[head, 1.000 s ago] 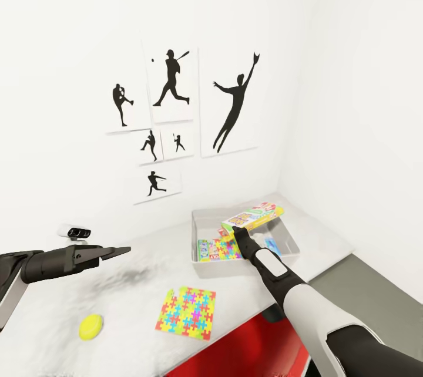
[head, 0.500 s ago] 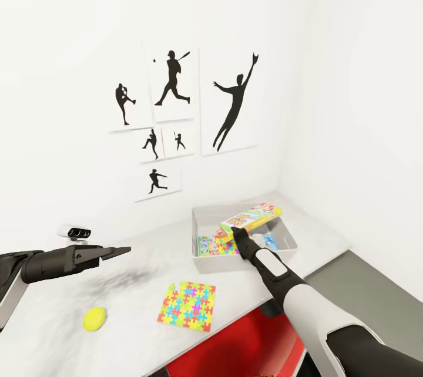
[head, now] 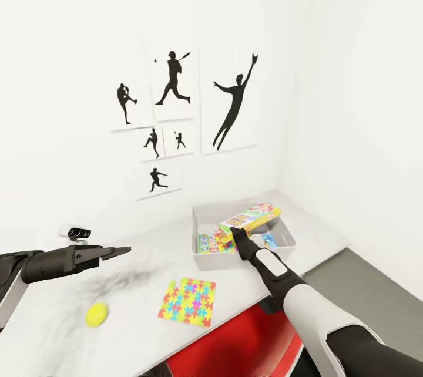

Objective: Put all the toys in the child's room - the three board games (two on the bed and one on the table), the two jigsaw puzzles on the table, and the tennis ball on the table - inside the toy box on the table in the child's room.

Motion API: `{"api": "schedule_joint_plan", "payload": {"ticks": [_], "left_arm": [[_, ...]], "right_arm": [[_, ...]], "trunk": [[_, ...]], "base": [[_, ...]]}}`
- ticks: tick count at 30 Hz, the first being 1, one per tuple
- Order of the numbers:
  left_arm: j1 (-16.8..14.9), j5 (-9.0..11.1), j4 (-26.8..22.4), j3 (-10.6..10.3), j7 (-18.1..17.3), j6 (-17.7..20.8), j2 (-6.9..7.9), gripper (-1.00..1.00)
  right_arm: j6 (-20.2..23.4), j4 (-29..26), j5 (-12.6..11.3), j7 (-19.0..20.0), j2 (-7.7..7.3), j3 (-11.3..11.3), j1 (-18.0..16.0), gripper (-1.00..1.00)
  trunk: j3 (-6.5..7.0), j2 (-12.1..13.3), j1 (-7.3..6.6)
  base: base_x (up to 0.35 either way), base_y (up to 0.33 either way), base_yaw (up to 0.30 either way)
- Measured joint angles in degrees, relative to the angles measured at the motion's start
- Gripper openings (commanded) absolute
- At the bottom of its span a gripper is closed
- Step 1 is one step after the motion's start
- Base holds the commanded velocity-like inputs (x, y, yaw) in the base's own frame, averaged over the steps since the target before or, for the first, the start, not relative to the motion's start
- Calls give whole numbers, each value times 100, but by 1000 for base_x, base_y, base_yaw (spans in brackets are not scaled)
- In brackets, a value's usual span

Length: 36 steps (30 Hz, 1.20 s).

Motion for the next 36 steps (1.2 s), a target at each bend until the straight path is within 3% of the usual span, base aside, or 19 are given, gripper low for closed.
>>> {"api": "schedule_joint_plan", "payload": {"ticks": [1,2,36], "left_arm": [[0,2,0,1,0,0,0,100],[0,1,0,2,0,0,0,100],[0,13,-2,29,0,0,-9,100]], "right_arm": [[-1,1,0,-1,0,-1,0,-100],[-1,0,-1,-2,0,0,-3,100],[208,-53,30,31,-13,2,-5,100]], "trunk": [[0,0,0],[0,0,0],[0,0,-1]], "base": [[-41,0,0],[-26,0,0],[-1,0,0]]}}
